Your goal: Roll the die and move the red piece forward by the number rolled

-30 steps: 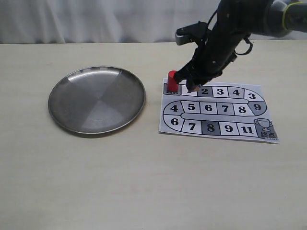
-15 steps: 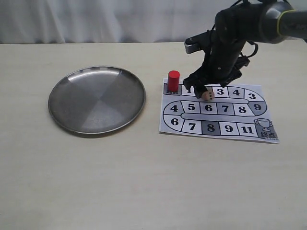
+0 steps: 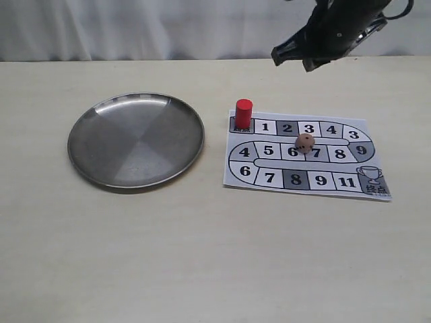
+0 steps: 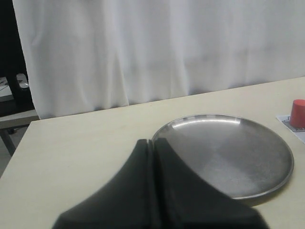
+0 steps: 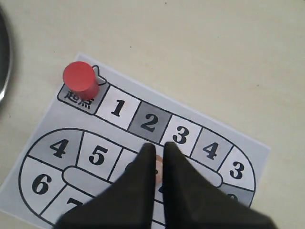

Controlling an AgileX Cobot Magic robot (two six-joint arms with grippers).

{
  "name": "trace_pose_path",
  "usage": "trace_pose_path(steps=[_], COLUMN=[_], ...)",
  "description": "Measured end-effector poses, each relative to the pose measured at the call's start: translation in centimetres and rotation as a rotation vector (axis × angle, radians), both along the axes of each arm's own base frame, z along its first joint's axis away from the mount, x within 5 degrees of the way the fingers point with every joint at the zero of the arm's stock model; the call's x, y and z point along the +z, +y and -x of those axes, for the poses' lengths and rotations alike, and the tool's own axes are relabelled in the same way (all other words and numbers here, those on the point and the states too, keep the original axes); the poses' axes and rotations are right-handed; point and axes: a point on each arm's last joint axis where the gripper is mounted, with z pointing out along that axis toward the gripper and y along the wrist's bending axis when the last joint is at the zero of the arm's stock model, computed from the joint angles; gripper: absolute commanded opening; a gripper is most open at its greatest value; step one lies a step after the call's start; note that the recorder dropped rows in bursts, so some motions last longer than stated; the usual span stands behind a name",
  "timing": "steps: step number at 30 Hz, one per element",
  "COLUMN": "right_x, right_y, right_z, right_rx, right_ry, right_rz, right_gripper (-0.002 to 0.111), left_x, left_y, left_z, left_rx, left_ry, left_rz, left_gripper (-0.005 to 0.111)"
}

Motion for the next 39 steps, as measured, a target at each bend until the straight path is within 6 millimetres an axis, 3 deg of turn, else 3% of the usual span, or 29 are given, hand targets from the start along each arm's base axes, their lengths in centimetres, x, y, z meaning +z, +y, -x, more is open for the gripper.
trace_pose_path(steps=[3,7,11,19,26,34,39], right_x=[1.0,0.6,-1.8,-9.2,-14.6,-17.3,-17.5], right_y=[-0.3,-0.7,-0.9,-1.2,-3.8,-4.0,-3.9], right_z=[1.1,2.5,3.6,5.3,5.1,4.8,4.6], right_rx=[0.001,0.007,0.002,0.011,-0.082,-0.09,-0.09], right_ry=[-0.027,-0.028,0.005,0.038,0.119,0.166,0.154], right_rz=[-0.01,-0.012,-0.014,-0.046,-0.057,-0.053,-0.06], right_gripper=[0.004,0.004,0.004,0.004,0.004,0.004,0.004], left_x=[0.0,0.0,0.0,0.0,0.0,0.0,0.0], left_y=[0.0,0.0,0.0,0.0,0.0,0.0,0.0], left_z=[0.0,0.0,0.0,0.0,0.0,0.0,0.0], left_rx=[0.0,0.0,0.0,0.0,0.0,0.0,0.0], left_ry=[0.0,0.0,0.0,0.0,0.0,0.0,0.0], left_rz=[0.0,0.0,0.0,0.0,0.0,0.0,0.0], left_gripper=[0.0,0.0,0.0,0.0,0.0,0.0,0.0])
